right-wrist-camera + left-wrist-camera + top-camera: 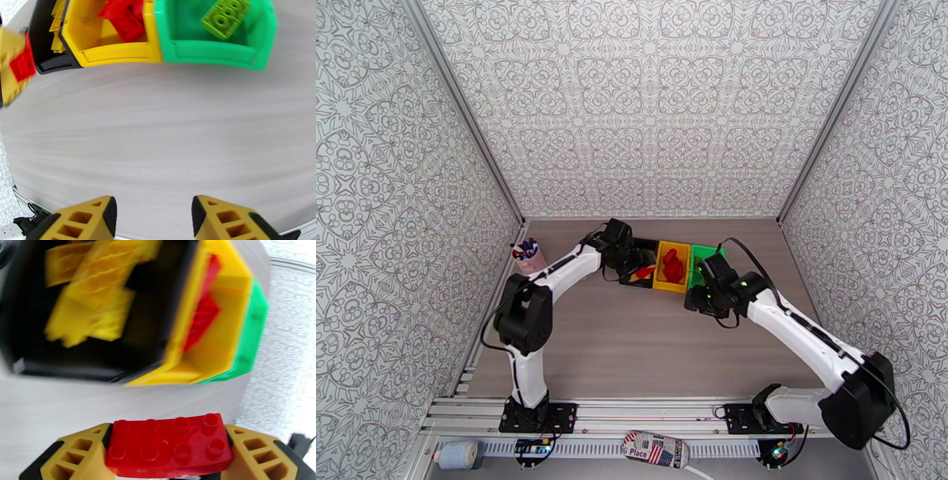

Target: Sort the legos into containers by color

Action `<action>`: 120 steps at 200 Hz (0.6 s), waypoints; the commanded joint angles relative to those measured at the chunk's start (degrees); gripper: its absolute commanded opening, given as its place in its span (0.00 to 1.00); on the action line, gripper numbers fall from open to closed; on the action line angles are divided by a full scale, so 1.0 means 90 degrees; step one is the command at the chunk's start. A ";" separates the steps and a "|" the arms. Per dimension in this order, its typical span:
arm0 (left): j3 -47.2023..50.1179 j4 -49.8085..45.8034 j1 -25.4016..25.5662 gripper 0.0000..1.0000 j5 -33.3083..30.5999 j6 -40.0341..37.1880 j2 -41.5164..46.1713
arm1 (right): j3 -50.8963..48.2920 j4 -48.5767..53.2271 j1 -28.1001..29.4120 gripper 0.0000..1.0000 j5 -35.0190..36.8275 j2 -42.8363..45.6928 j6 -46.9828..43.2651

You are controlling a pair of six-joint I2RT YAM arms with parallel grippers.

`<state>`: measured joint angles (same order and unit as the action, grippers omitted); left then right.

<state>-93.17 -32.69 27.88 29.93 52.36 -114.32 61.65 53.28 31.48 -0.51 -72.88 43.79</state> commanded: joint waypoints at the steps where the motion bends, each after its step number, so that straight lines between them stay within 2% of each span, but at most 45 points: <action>1: -0.0672 0.0575 0.0135 0.61 0.0470 0.0508 -0.0471 | -0.0238 0.0293 -0.0062 0.56 0.0232 0.0380 0.0266; 11: -0.0939 0.0653 0.0163 0.65 0.0557 0.0618 -0.0686 | -0.0301 0.0346 -0.0072 0.56 0.0260 0.0505 0.0315; 41: -0.1490 0.0582 0.0235 0.88 0.0582 0.0719 -0.1005 | -0.0414 0.0519 -0.0098 0.58 0.0328 0.0760 0.0400; 48: -0.1521 0.0577 0.0235 0.99 0.0581 0.0724 -0.0985 | -0.0441 0.0542 -0.0106 0.58 0.0357 0.0810 0.0414; 78: -0.1322 0.0622 0.0194 0.99 0.0590 0.0515 -0.0670 | -0.0492 0.0585 -0.0156 0.64 0.0474 0.0996 0.0426; 120: -0.0452 0.0551 0.0184 0.99 0.0162 -0.0338 0.0593 | -0.0326 0.0658 -0.0521 0.72 0.0620 0.1086 0.0305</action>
<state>-100.55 -27.68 29.74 33.26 55.11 -118.56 57.93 57.58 28.77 2.76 -63.86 47.09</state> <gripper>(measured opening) 0.993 0.701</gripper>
